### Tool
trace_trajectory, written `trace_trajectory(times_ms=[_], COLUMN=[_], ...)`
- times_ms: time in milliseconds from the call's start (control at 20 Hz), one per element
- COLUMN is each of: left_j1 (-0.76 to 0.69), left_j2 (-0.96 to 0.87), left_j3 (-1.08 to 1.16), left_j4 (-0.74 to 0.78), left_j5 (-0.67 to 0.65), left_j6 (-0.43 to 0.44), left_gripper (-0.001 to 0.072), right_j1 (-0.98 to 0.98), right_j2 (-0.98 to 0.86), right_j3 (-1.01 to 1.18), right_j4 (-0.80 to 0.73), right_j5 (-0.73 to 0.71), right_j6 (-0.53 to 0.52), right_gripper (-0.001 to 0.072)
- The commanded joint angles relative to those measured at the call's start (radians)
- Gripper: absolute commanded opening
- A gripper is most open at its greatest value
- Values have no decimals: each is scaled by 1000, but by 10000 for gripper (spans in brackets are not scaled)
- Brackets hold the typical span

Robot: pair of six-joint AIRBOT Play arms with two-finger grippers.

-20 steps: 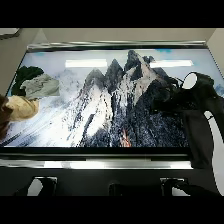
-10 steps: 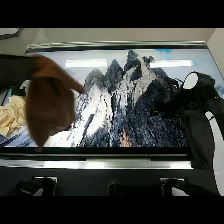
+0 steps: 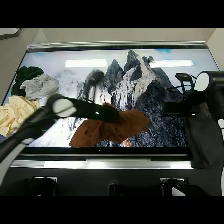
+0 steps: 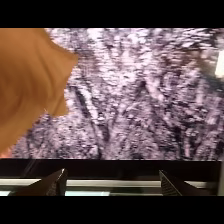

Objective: Fold the shirts.

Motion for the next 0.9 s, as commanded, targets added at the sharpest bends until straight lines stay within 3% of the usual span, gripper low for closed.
trace_trajectory(times_ms=[0,50,200,300,450,550,650,850], left_j1=[-82,-77,49,211,477,608,695,755], left_j2=[-160,-161,-103,-40,10,43,85,114], left_j3=[3,12,73,73,18,-94,-241,-488], left_j4=[-72,-59,170,257,253,253,214,116], left_j5=[-92,-136,-292,-343,-447,-476,-471,-387], left_j6=[79,119,123,105,98,99,131,196], left_gripper=[509,704,705,705,704,702,701,701], right_j1=[0,0,0,0,0,0,11,169], right_j2=[15,15,14,12,12,12,13,13], right_j3=[0,0,0,-5,-54,-112,-160,-208], right_j4=[-46,-46,8,148,456,557,615,542], right_j5=[-8,-12,-43,-81,-161,-171,-131,-114], right_j6=[1,3,26,24,-25,-48,-74,-90], right_gripper=[660,660,666,683,689,688,685,686])
